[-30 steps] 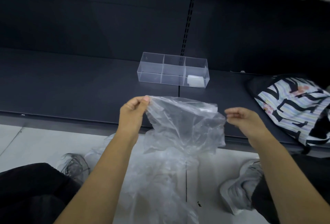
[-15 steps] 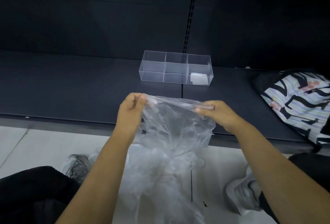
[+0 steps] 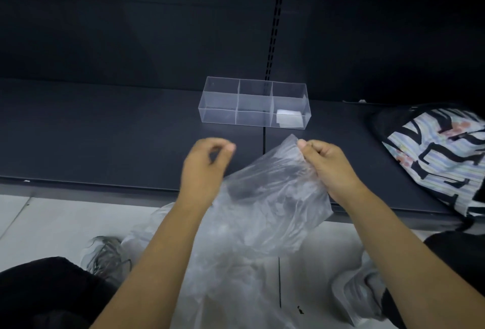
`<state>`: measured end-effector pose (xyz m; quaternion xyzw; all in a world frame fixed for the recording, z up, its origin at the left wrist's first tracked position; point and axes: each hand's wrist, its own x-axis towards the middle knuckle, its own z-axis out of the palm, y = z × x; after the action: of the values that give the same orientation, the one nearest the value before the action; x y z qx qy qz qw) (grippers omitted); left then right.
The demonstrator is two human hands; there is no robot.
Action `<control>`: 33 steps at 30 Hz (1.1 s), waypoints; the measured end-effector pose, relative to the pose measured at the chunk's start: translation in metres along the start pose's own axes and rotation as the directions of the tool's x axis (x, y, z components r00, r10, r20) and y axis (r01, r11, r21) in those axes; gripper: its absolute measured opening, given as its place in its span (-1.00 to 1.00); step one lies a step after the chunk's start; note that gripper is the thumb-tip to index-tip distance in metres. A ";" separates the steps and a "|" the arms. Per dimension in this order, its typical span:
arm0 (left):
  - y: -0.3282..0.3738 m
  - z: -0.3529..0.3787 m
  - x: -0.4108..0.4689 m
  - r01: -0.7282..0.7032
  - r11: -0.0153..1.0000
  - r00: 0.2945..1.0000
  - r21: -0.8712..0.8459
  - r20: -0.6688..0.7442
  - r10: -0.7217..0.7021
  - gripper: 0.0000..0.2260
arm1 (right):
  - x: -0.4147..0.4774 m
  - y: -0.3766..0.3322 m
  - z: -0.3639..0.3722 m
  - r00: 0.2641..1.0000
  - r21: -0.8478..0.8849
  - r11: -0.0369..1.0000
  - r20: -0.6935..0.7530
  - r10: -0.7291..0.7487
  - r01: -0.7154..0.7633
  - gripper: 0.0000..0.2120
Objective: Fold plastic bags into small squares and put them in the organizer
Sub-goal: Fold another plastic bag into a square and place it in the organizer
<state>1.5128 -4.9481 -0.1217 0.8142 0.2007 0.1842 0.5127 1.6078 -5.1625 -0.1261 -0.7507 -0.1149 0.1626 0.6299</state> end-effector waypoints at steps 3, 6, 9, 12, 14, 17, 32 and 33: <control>0.026 0.025 -0.005 -0.078 0.997 0.963 -0.016 0.259 0.079 -0.71 | -0.003 -0.011 0.013 0.999 0.041 0.999 0.030 -0.026 0.025 -0.61; 0.034 0.041 -0.007 -0.124 0.991 0.948 -0.044 0.289 0.131 -0.66 | -0.005 -0.018 0.021 0.997 0.094 0.996 0.071 -0.012 0.005 -0.57; 0.033 0.043 -0.004 -0.091 0.988 0.954 -0.128 0.272 0.123 -0.77 | -0.006 -0.019 0.023 0.998 0.108 0.994 0.063 0.012 -0.019 -0.52; 0.030 0.042 -0.001 0.023 0.969 0.970 -0.244 0.240 0.037 -0.89 | -0.005 -0.016 0.020 0.996 0.142 0.988 0.063 0.058 -0.066 -0.49; 0.026 0.038 0.002 0.132 0.930 0.975 -0.343 0.213 -0.060 -0.91 | -0.006 -0.014 0.016 0.992 0.128 0.989 0.109 0.064 -0.078 -0.49; 0.021 0.029 0.009 0.254 0.877 0.962 -0.409 0.199 -0.185 -0.93 | -0.006 -0.014 0.008 0.976 0.065 0.994 0.205 0.071 -0.086 -0.55; -0.023 0.020 0.084 0.477 0.841 0.861 -0.256 -0.056 -0.505 -0.79 | 0.048 0.028 -0.078 0.945 -0.296 0.926 0.155 0.288 -0.233 -0.88; -0.031 0.020 0.092 0.500 0.849 0.853 -0.172 -0.072 -0.517 -0.85 | 0.053 0.035 -0.084 0.955 -0.287 0.926 0.094 0.282 -0.245 -0.86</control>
<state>1.5970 -4.9032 -0.1491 0.6799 0.4242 0.1028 0.5893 1.6885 -5.2253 -0.1527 -0.8262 -0.0759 0.2784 0.4839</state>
